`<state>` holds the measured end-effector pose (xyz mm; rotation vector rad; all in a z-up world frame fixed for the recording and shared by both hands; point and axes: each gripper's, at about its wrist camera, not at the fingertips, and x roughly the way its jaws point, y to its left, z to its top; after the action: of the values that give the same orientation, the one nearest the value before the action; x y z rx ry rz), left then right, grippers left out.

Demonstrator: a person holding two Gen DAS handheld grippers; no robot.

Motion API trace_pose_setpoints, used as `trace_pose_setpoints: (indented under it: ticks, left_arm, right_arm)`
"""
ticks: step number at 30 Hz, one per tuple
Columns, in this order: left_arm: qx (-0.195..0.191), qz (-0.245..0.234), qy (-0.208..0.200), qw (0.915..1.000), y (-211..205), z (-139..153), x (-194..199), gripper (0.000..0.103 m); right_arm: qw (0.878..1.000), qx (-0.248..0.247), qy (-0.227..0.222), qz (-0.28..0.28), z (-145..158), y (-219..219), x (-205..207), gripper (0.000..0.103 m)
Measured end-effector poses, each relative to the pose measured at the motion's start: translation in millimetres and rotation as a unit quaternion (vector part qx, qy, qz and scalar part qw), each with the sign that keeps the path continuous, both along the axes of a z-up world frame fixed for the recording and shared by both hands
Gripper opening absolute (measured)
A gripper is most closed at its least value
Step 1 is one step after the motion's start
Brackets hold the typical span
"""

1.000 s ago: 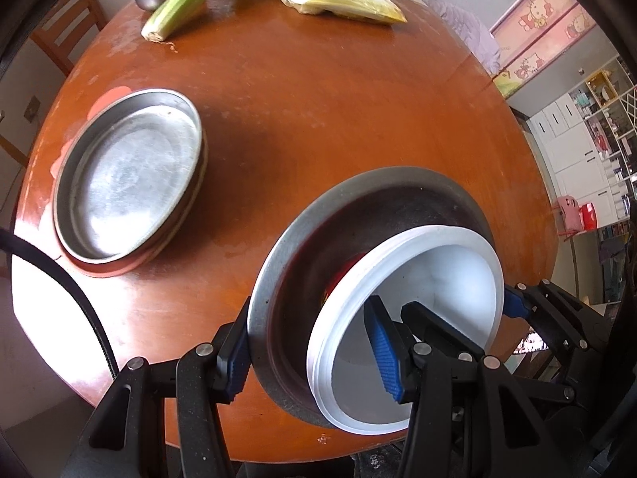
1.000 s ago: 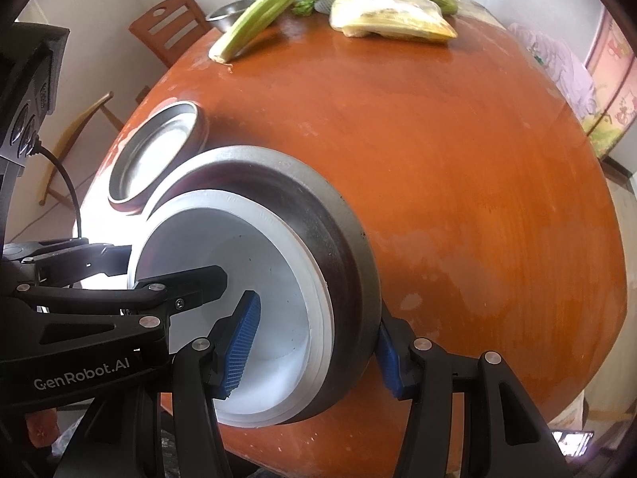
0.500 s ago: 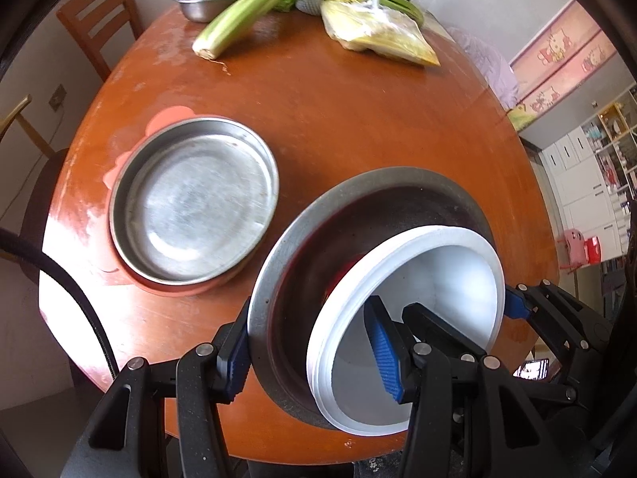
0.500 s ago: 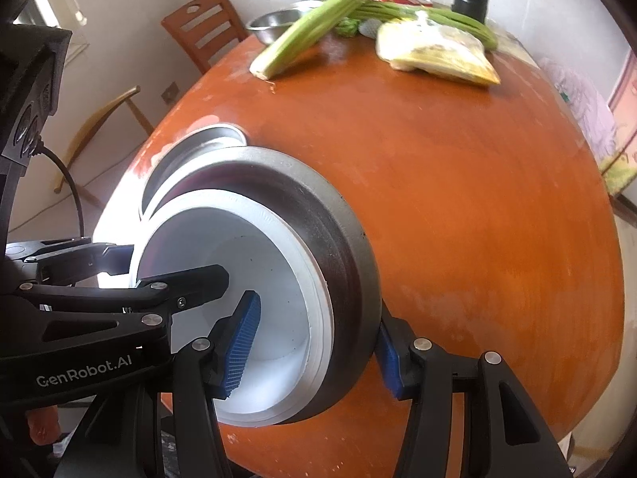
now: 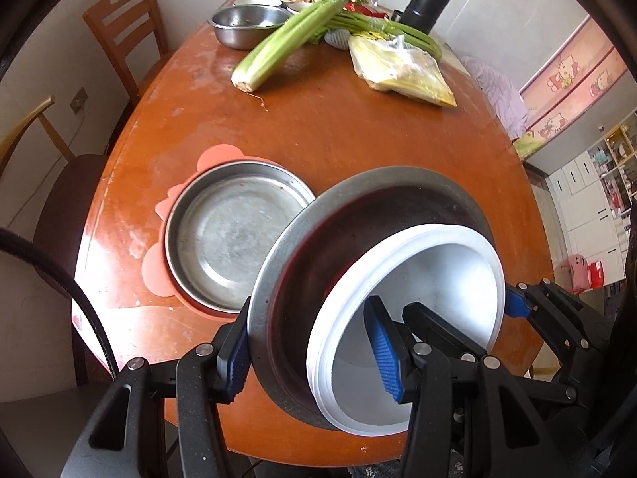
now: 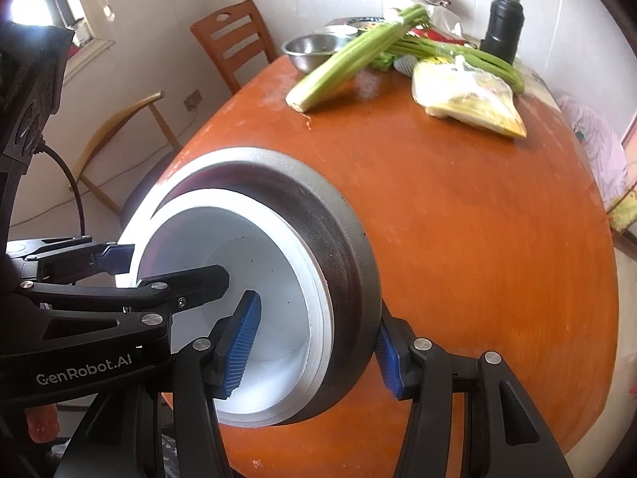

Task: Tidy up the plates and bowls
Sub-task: 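Lift the steel bowl stack with the left tool and carry it toward the grey pan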

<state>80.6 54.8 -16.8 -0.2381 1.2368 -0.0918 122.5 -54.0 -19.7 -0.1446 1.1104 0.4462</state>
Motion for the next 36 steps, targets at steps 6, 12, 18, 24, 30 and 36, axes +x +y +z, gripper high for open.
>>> trace_pose_setpoints:
  ticks: [6,12,18,24,30,36]
  left_arm:
    - [-0.005,0.015,-0.007,0.9999,12.7,3.5,-2.6,0.052]
    - [-0.003,0.030,-0.010,0.9995,23.6,5.6,-2.4,0.052]
    - [-0.003,0.049,-0.012,0.9987,37.6,6.3,0.3,0.052]
    - [-0.001,0.066,-0.006,0.9978,49.0,2.1,4.8,0.052]
    - [0.006,0.082,-0.002,0.9966,59.7,-0.6,9.9,0.052]
    - [0.009,0.094,-0.002,0.9956,67.2,-1.1,15.1,0.052]
  right_arm:
    - [1.000,-0.001,-0.007,0.015,5.6,11.1,0.8,0.056]
    - [0.999,-0.002,-0.009,0.031,7.6,21.4,5.2,0.056]
    - [0.999,0.000,-0.012,0.049,8.6,35.2,13.2,0.056]
    - [0.998,0.003,-0.009,0.067,4.9,47.1,22.2,0.056]
    - [0.996,0.007,-0.003,0.084,-0.5,57.2,32.0,0.056]
    - [0.995,0.011,-0.002,0.097,-2.0,64.0,41.9,0.056]
